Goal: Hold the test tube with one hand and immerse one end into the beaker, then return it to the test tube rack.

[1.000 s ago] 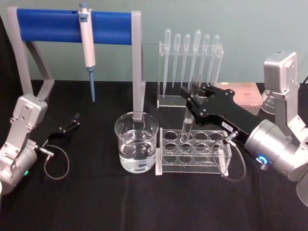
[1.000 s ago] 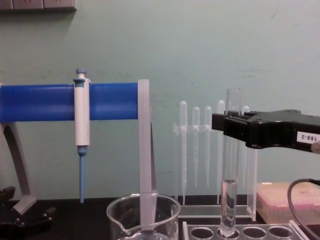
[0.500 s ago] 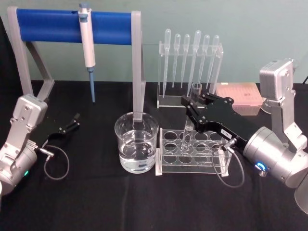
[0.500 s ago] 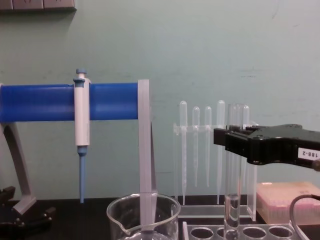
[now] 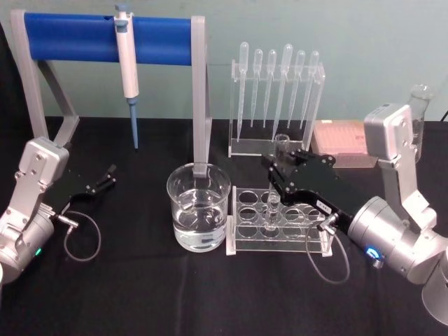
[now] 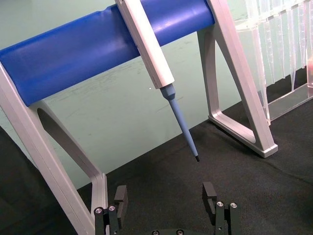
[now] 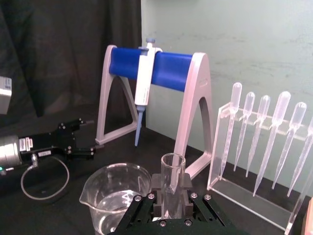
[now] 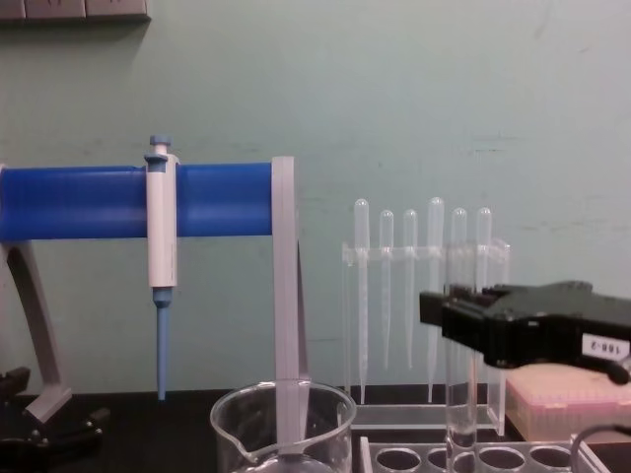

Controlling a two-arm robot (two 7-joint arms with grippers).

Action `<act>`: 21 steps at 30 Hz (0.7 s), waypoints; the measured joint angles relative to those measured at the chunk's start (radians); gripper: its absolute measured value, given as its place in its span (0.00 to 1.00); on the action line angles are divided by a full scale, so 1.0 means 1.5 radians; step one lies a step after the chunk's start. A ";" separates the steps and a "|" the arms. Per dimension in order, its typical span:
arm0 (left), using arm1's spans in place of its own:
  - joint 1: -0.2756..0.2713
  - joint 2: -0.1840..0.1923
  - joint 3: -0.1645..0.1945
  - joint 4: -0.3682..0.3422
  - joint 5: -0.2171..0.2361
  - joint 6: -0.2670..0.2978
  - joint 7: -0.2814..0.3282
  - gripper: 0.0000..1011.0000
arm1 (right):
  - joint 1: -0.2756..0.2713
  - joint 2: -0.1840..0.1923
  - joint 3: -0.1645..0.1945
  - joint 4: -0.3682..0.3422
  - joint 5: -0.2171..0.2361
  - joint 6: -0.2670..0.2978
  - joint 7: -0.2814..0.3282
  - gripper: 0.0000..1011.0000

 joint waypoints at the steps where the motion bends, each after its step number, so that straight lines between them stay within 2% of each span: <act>1: 0.000 0.000 0.000 0.000 0.000 0.000 0.000 0.99 | -0.001 -0.001 -0.001 0.003 -0.004 0.000 -0.001 0.22; 21: 0.000 0.000 0.000 0.000 0.000 0.000 0.000 0.99 | -0.007 -0.016 -0.005 0.034 -0.045 -0.014 0.006 0.22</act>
